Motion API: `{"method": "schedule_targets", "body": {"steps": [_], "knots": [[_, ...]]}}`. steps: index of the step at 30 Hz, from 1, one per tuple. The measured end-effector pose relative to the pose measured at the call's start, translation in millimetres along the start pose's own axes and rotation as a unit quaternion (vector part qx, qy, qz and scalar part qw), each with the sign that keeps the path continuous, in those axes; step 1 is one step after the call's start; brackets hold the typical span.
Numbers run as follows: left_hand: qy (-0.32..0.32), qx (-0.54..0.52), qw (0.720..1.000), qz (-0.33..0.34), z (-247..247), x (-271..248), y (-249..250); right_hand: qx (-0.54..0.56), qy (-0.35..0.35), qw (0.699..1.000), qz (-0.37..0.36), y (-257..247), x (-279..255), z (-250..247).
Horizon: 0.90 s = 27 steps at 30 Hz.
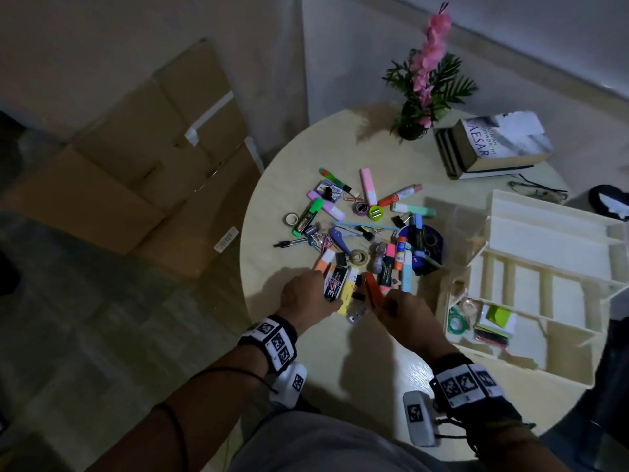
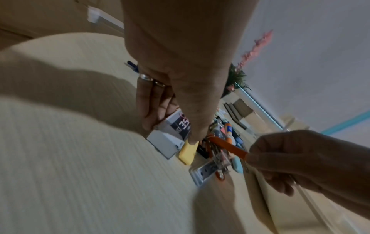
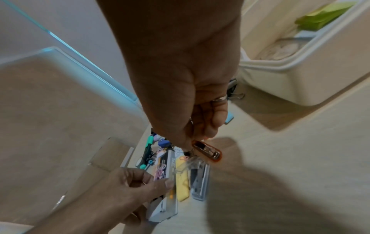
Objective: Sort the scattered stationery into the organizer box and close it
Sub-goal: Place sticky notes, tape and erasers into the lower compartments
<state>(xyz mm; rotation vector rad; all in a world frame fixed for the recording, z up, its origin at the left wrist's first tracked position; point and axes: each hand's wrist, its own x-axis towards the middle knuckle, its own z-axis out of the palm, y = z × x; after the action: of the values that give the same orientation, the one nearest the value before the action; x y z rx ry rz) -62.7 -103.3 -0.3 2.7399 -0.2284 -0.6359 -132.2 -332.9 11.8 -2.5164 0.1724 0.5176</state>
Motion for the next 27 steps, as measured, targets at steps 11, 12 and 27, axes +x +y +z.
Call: {"method": "schedule_targets", "body": {"steps": [11,12,27], "knots": [[-0.037,-0.052,0.998,-0.021,-20,12,2,0.014,0.03,0.999,0.032,0,-8,-7],[-0.032,-0.061,0.998,-0.01,-23,12,3,0.031,0.038,0.998,0.028,-1,-7,-7],[-0.061,-0.158,0.982,0.079,-55,1,58,0.441,0.007,0.882,0.167,-60,11,-25]]}}
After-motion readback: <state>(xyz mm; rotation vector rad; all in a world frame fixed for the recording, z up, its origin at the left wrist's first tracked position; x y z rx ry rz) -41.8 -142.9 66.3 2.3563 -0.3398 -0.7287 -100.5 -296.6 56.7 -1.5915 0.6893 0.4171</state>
